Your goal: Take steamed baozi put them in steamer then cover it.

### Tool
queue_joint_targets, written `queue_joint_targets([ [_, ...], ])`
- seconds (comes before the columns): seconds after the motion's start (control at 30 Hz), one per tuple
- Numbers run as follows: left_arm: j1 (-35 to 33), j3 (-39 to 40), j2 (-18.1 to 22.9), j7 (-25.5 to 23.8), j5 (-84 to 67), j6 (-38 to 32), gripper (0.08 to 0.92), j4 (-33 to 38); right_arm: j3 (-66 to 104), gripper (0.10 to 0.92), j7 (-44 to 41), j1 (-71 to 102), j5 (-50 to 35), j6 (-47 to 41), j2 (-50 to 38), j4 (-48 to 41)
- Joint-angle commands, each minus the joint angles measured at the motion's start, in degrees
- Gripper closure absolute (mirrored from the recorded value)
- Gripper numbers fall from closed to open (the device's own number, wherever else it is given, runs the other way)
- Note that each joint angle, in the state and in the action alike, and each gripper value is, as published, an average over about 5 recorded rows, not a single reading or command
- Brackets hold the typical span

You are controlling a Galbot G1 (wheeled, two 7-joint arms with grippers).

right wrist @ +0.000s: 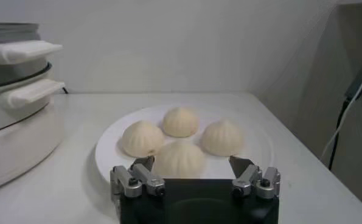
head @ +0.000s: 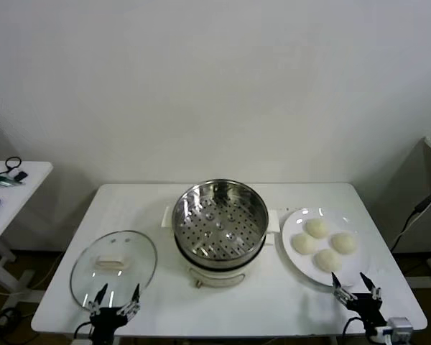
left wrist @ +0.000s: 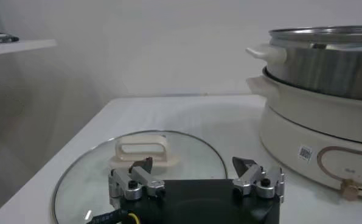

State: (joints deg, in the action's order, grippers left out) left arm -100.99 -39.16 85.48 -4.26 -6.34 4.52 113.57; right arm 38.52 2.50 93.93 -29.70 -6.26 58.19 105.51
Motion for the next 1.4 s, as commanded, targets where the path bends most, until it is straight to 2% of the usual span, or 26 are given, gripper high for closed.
queue_joint_targets([
  [0.03, -0.03, 0.01, -0.10, 0.02, 0.09, -0.02, 0.177, 0.14, 1.47, 0.203, 0.07, -2.84, 0.37, -5.25, -1.82, 0.87],
  [0.13, -0.10, 0.10, -0.30, 0.03, 0.12, -0.13, 0.177, 0.29, 1.77, 0.203, -1.93, -9.08, 1.70, -8.68, -6.26, -0.54],
  [0.3, -0.22, 0.55, -0.75, 0.07, 0.08, -0.57, 0.177, 0.57, -3.87, 0.203, -12.60, -26.31, 5.83, -14.17, -20.58, -7.79],
  [0.47, -0.60, 0.81, -1.01, 0.10, 0.00, -1.24, 0.177, 1.11, -25.37, 0.203, -27.85, -48.83, 10.36, -14.23, -35.14, -16.70],
  [0.57, -0.76, 0.82, -1.10, 0.12, -0.06, -1.58, 0.177, 1.22, -43.38, 0.203, -38.11, -65.14, 13.85, -10.08, -38.75, -22.34],
  [0.8, -0.89, 0.97, -0.97, 0.10, 0.08, -1.78, 0.177, 1.31, -89.65, 0.203, -64.38, -107.67, 25.74, 8.20, -34.48, -37.72],
  [0.93, -0.98, 1.07, -0.81, 0.09, 0.17, -1.83, 0.177, 1.60, -108.04, 0.203, -71.82, -123.41, 27.01, 12.98, -28.51, -44.61],
  [1.13, -1.09, 1.15, -0.49, 0.07, 0.26, -1.94, 0.177, 2.17, -118.60, 0.203, -73.09, -128.67, 23.35, 10.90, -20.64, -49.20],
  [1.4, -1.31, 1.10, 0.27, 0.09, 0.55, -2.28, 0.177, 2.48, -115.63, 0.203, -68.73, -119.20, 21.88, 3.64, -14.94, -51.96],
])
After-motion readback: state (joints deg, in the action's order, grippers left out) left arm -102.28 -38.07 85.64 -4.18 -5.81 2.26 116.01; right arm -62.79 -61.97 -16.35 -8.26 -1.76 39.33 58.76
